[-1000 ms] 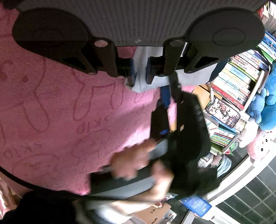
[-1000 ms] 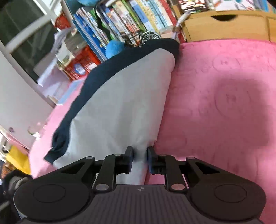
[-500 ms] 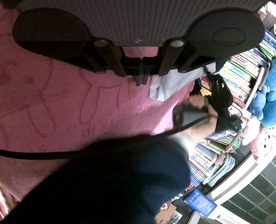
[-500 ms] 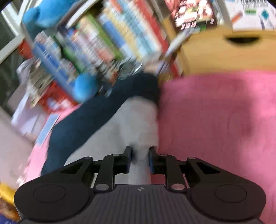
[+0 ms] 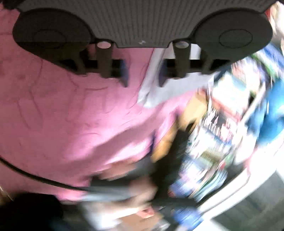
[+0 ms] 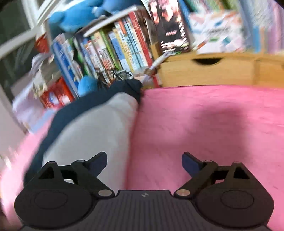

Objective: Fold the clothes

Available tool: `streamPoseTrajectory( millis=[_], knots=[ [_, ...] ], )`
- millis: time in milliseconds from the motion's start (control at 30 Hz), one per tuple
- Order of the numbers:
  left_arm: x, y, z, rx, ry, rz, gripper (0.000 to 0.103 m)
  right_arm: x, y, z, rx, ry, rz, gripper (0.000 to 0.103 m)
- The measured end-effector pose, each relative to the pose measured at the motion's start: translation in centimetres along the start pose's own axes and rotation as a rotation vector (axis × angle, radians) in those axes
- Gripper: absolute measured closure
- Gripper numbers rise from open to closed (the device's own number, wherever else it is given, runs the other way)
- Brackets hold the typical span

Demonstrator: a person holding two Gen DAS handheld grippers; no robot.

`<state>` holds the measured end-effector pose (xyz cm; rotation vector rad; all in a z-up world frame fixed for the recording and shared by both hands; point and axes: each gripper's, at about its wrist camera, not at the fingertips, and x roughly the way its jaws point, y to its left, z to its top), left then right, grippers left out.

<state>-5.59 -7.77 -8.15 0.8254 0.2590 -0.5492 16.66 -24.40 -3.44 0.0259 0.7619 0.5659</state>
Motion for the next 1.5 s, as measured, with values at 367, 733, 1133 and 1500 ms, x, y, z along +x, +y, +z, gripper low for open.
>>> streamPoseTrajectory(
  millis=[367,733,1133,1500],
  knots=[
    [-4.9,11.0,-3.3,-0.615,0.079,0.323,0.029,-7.0,5.6,-7.1,-0.361,-0.075,-0.118,0.012],
    [-2.3,10.8,-9.0,-0.691,0.343,0.317,0.028,-3.6,11.1,-7.8,-0.552,-0.145,-0.255,0.011],
    [-2.5,11.5,-9.7,-0.757,0.331,0.266,0.027,-2.4,9.7,-8.2,-0.587,-0.182,-0.442,0.013],
    [-2.5,11.2,-9.3,-0.716,0.323,0.256,0.027,-1.9,16.0,-9.5,-0.801,-0.222,-0.596,0.089]
  ],
)
